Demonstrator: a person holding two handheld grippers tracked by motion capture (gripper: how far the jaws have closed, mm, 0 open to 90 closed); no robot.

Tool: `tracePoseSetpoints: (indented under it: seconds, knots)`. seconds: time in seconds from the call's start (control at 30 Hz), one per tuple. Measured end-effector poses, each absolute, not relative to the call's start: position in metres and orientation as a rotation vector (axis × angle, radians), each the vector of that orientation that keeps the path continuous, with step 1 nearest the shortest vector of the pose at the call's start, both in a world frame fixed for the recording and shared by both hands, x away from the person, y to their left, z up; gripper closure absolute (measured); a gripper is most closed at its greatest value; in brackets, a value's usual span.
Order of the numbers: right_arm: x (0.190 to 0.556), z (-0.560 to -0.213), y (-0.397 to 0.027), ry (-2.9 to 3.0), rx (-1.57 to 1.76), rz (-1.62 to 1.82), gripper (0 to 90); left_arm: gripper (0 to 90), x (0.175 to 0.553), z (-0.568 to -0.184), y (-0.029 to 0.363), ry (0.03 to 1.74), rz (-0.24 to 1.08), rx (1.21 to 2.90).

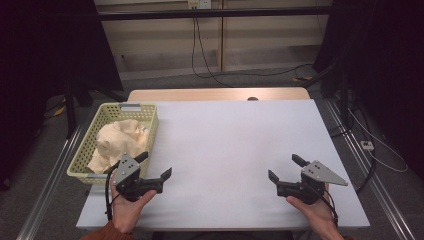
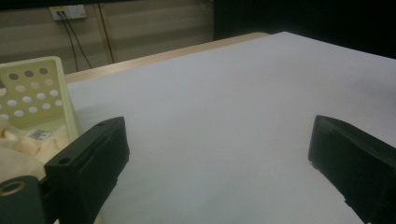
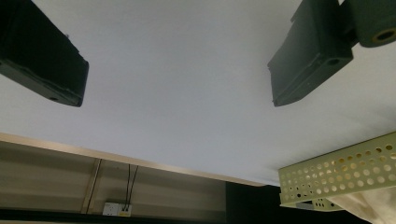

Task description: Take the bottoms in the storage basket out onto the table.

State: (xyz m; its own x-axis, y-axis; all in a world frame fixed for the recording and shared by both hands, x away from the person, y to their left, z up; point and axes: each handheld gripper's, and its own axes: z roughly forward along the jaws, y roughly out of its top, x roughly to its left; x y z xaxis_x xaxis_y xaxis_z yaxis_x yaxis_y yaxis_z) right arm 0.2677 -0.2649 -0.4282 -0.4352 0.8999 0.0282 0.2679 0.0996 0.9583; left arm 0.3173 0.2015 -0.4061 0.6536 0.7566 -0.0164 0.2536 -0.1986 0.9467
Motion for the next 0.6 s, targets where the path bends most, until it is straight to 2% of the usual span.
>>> tracePoseSetpoints:
  seconds: [0.6]
  knots:
    - [0.2704,-0.4306,-0.2696,1.789,1.172,1.366,4.4,5.1,0.3236,-0.4012,0.2018,0.836,0.576,1.786]
